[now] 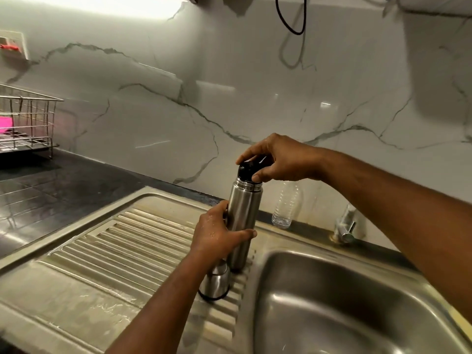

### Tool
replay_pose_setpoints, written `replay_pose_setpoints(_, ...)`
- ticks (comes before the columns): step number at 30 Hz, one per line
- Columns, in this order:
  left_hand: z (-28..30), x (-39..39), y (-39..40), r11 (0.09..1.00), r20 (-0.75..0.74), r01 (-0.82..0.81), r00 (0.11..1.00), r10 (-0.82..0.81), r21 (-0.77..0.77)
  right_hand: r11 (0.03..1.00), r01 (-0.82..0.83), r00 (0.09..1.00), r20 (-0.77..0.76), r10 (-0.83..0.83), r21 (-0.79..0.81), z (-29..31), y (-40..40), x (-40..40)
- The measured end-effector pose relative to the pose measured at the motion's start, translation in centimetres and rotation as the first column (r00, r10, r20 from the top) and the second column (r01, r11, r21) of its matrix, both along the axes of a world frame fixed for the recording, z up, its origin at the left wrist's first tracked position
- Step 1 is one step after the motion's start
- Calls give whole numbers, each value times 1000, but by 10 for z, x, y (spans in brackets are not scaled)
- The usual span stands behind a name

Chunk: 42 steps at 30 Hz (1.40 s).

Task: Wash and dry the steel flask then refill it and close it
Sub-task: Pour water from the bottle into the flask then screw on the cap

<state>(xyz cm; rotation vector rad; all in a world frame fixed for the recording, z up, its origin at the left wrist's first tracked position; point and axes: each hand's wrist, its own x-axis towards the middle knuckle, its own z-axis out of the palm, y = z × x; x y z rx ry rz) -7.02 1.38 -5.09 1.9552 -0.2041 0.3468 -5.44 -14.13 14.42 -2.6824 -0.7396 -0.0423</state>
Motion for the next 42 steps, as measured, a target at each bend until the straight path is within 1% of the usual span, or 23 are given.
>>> replay_pose_setpoints(3,-1,1,2,1000,-8,9,1000,-9,3,994,-1,998,70,9,-110,-1,2,3)
replay_pose_setpoints(6,0,2,2,1000,-17,21,1000,-20,7,989,66,987,155,-44,-135,-5,7,4)
replay_pose_setpoints(8,0,2,2,1000,-18,26,999,-26,11,984,90,982,177,-63,-153,-3,9,5)
replay_pose_setpoints(9,1,2,3,1000,-20,29,999,-29,11,981,83,985,165,-54,-176,-1,8,6)
replay_pose_setpoints(11,0,3,4,999,-18,35,999,-35,9,978,30,996,84,-13,-204,5,5,6)
replay_pose_setpoints(13,0,3,5,999,-16,35,999,-35,6,983,-22,999,22,26,-181,5,3,5)
replay_pose_setpoints(14,0,3,5,999,-14,33,999,-33,3,987,-26,999,29,31,-161,2,4,5)
replay_pose_setpoints(16,0,2,3,1000,-15,30,999,-30,0,992,20,995,97,-8,-125,-7,6,6)
replay_pose_setpoints(17,0,2,3,1000,-16,27,1000,-27,2,989,71,986,160,-49,-133,-13,10,6)
replay_pose_setpoints(18,0,2,2,1000,-17,23,1000,-22,4,976,132,964,250,-87,-172,-18,14,6)
replay_pose_setpoints(20,0,3,3,1000,-16,15,1000,-15,3,932,236,892,441,-95,-276,-26,22,7)
replay_pose_setpoints(21,0,3,4,1000,-17,18,1000,-18,2,918,253,876,476,-83,-306,-26,24,7)
replay_pose_setpoints(22,0,3,4,1000,-19,23,1000,-23,4,918,242,891,446,-82,-314,-23,25,6)
replay_pose_setpoints(23,0,3,4,1000,-20,29,999,-29,7,934,204,931,352,-93,-293,-17,25,2)
replay_pose_setpoints(25,-1,4,6,999,-18,36,999,-36,9,964,92,995,68,-77,-251,-5,21,-4)
replay_pose_setpoints(26,-1,5,6,999,-16,38,999,-38,7,957,43,999,14,-41,-286,-2,18,-7)
replay_pose_setpoints(28,-1,5,7,999,-11,43,999,-43,5,938,4,998,64,19,-345,-6,14,-8)
replay_pose_setpoints(30,-1,5,5,999,-5,46,999,-46,3,956,0,989,141,43,-292,-14,9,-3)
replay_pose_setpoints(33,-2,4,6,999,-9,45,999,-45,1,983,54,982,187,-20,-175,-23,10,4)
replay_pose_setpoints(35,-2,6,6,999,-11,54,999,-54,-5,977,110,960,276,-57,-183,-26,11,8)
replay_pose_setpoints(38,-2,7,7,998,-11,62,998,-62,-10,969,117,964,259,-58,-218,-22,9,8)
replay_pose_setpoints(40,-1,7,7,997,-15,70,997,-70,-14,950,45,955,291,50,-310,-23,2,8)
replay_pose_setpoints(42,-1,7,8,997,-18,76,997,-76,-18,903,-26,890,401,217,-430,-28,-5,9)
